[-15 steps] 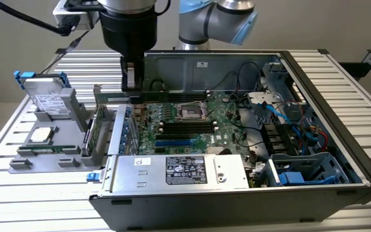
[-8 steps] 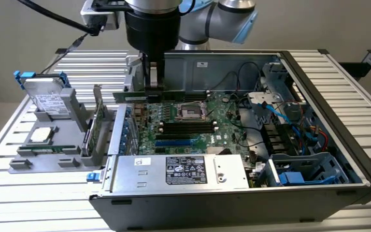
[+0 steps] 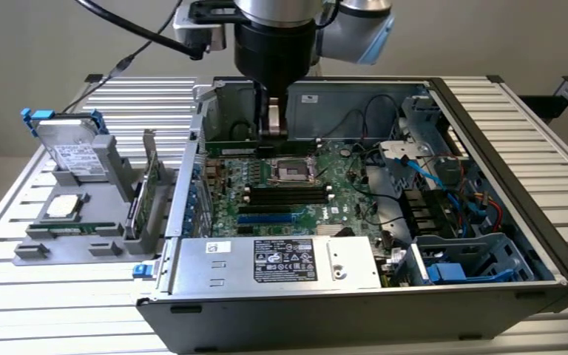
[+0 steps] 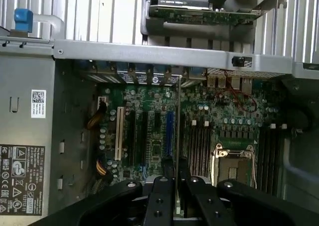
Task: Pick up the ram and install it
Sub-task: 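Pick up the ram and move it above insertion slot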
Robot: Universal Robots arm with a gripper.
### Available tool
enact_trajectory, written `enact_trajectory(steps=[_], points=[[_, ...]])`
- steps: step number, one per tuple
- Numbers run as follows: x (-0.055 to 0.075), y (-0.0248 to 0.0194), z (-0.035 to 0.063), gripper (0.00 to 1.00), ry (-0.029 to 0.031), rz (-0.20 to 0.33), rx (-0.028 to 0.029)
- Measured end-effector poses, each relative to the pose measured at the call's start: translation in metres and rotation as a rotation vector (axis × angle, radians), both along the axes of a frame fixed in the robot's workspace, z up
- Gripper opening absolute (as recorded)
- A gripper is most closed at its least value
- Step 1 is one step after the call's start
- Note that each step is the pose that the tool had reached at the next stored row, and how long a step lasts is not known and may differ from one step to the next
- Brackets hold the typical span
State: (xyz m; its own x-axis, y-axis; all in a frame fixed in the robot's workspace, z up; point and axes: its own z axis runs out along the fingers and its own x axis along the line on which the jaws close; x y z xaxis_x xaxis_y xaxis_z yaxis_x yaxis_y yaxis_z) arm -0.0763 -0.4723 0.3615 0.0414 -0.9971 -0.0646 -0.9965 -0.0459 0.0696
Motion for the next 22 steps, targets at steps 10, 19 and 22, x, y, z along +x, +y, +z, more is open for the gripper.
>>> enact_trajectory(steps=[10, 19, 22], points=[[0.024, 0.0302, -0.0181, 0.14, -0.0001, 0.000, 0.0001], [0.039, 0.0488, -0.0345, 0.14, 0.0000, 0.000, -0.0001], [0.052, 0.0510, -0.0400, 0.14, -0.0001, 0.000, 0.0002]])
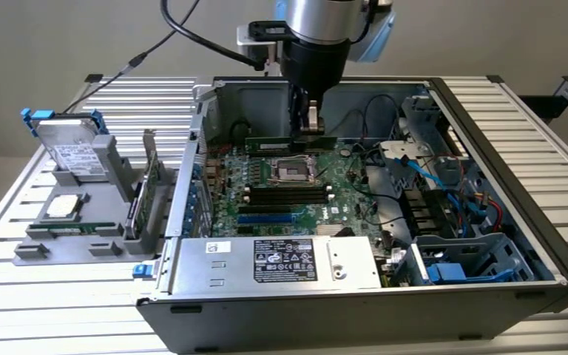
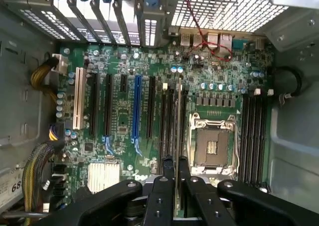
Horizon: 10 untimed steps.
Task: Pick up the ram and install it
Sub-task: 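Pick up the ram and move it above insertion slot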
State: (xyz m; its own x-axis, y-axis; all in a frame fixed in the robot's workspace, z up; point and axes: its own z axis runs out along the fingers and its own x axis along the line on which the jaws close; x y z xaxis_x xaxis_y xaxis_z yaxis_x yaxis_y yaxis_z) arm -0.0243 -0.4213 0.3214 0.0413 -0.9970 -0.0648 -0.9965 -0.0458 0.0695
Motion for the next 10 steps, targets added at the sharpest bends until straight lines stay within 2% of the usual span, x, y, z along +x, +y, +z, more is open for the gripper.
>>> enact_trajectory(steps=[7, 10], points=[[0.002, 0.0006, -0.0127, 0.14, 0.0001, -0.004, -0.0004], [0.002, 0.0005, -0.0182, 0.14, 0.0000, -0.007, -0.0026]])
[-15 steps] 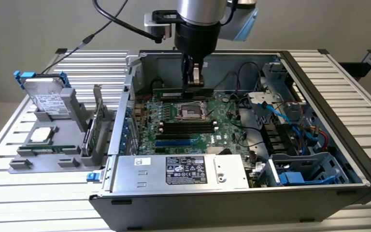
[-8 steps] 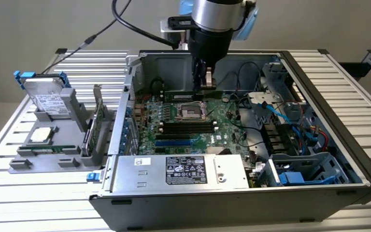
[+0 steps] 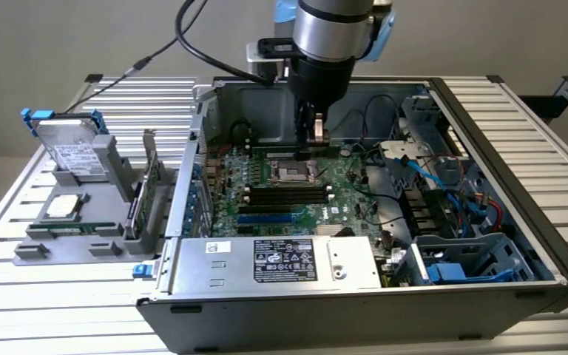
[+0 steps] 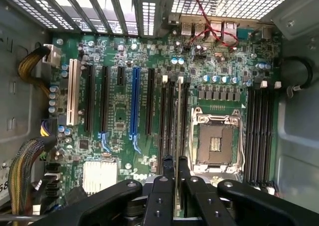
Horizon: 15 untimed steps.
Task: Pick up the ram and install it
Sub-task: 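Pick up the ram and move it above insertion slot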
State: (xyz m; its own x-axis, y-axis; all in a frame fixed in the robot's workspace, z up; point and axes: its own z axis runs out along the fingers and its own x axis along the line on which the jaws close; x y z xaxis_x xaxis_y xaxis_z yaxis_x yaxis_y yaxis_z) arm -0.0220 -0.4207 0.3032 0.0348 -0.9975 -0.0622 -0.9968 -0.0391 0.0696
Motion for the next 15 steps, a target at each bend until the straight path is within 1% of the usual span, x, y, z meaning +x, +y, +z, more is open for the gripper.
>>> enact_trajectory(steps=[4, 6, 10, 15], points=[[0.000, 0.0000, -0.0070, 0.14, 0.0001, -0.004, -0.0046], [0.000, 0.0000, -0.0107, 0.14, 0.0001, -0.009, -0.0058], [-0.001, 0.0000, -0.0179, 0.14, 0.0001, -0.025, -0.0072], [-0.002, 0.0000, -0.0269, 0.14, 0.0002, -0.067, -0.0079]])
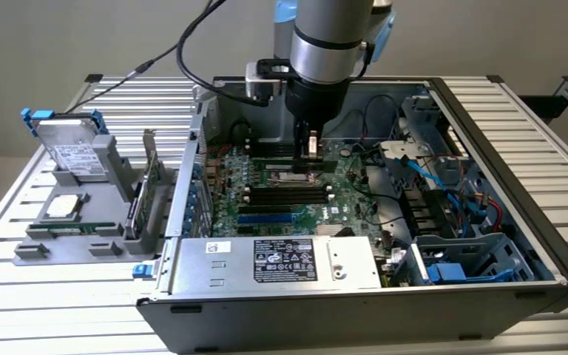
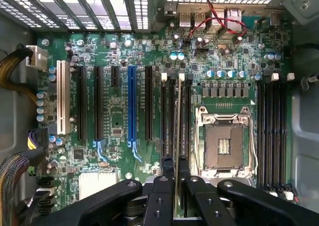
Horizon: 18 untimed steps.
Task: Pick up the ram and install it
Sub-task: 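Pick up the ram and move it above insertion slot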
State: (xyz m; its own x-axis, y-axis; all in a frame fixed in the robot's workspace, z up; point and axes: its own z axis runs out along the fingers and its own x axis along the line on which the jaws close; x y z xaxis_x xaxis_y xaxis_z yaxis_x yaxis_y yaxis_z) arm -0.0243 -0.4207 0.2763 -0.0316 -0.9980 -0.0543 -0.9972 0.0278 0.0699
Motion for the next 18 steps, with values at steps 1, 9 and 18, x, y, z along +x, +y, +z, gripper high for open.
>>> enact_trajectory(steps=[1, 9, 18], points=[[0.000, 0.0000, -0.0019, 0.14, 0.0000, -0.008, -0.0002], [-0.001, 0.0002, -0.0163, 0.14, -0.0001, -0.027, -0.0060], [-0.009, 0.0140, -0.0421, 0.14, -0.0075, 0.022, -0.0565]])
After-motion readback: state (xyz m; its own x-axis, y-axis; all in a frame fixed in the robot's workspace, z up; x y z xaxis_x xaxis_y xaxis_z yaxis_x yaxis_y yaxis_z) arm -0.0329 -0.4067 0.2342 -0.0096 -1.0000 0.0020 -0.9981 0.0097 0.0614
